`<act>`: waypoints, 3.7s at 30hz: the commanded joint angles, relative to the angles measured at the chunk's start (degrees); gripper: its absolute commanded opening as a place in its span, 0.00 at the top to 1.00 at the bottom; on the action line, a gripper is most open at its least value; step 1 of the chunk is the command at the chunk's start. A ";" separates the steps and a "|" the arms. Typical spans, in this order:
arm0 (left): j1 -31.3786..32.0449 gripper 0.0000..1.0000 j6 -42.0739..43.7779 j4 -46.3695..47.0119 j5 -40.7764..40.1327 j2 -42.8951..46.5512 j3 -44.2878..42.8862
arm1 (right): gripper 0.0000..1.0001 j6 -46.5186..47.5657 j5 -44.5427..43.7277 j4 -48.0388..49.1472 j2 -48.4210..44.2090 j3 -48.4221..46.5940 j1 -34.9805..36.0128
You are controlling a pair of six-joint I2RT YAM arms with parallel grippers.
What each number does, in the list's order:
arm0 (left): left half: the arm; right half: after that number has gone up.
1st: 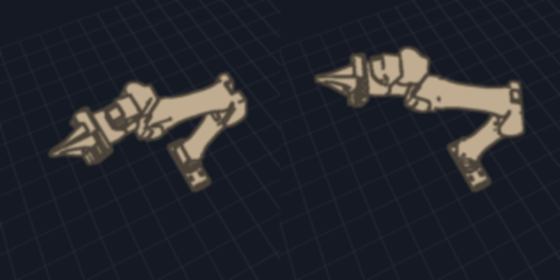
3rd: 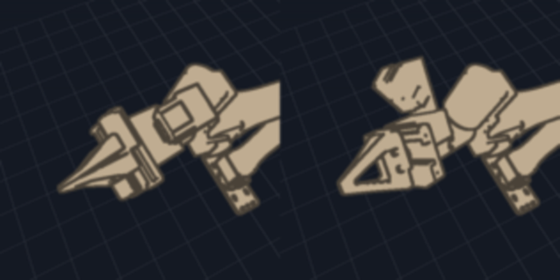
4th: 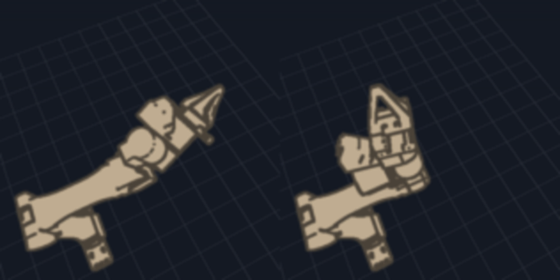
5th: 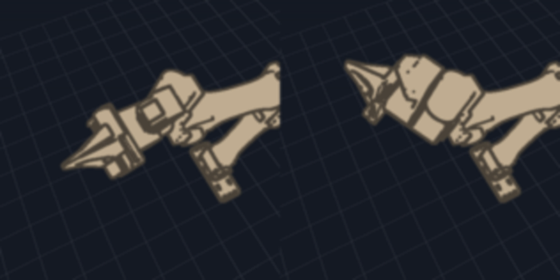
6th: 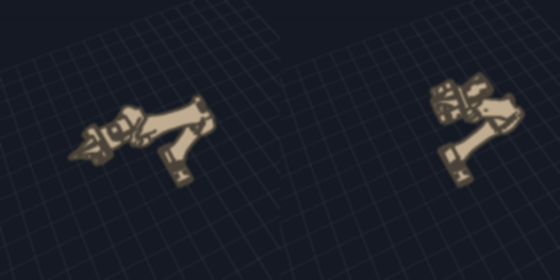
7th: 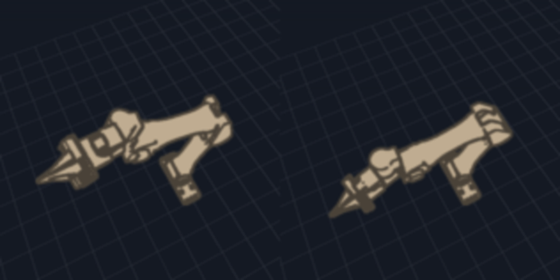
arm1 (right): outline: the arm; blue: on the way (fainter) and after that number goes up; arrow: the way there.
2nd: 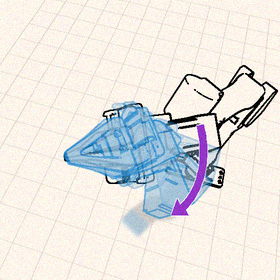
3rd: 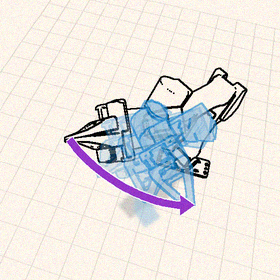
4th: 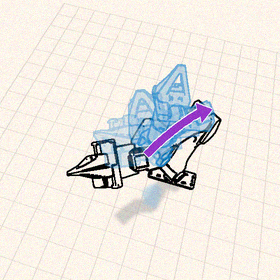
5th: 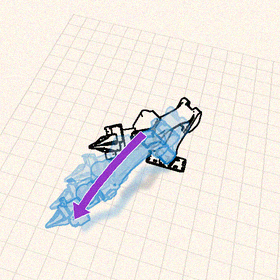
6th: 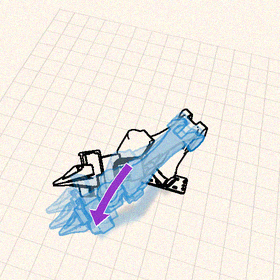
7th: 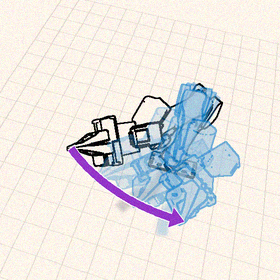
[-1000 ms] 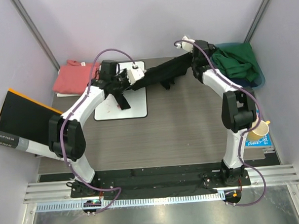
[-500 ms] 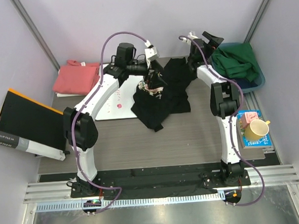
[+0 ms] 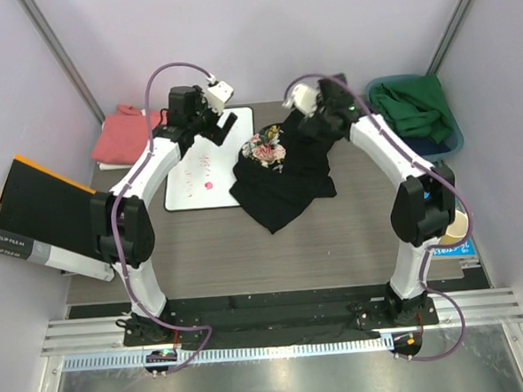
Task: Fold and stack the t-shirts
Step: Move the tshirt to the center of the board, then flatten out the tshirt
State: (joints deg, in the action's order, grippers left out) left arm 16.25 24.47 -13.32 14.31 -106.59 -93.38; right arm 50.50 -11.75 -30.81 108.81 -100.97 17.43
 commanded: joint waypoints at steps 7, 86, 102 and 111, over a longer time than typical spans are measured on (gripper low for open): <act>-2.63 0.00 1.02 5.85 -31.88 -7.67 -3.47 | 0.10 -5.67 29.15 -15.25 3.15 3.59 15.61; 12.92 0.00 15.35 20.69 8.12 -15.93 3.12 | 0.99 -3.30 -27.81 14.63 -7.30 0.77 -4.86; 17.85 0.68 12.45 29.93 1.78 -27.01 -5.32 | 0.99 -3.39 -22.88 14.11 -16.26 9.74 -5.21; 18.20 1.00 11.66 25.20 1.95 -23.59 -5.58 | 0.99 -3.30 -21.74 15.77 -16.00 9.83 -7.06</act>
State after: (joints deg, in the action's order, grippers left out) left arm 34.28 37.23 12.51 15.90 -133.36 -96.88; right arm 46.63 -33.69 -19.31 95.37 -90.85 11.35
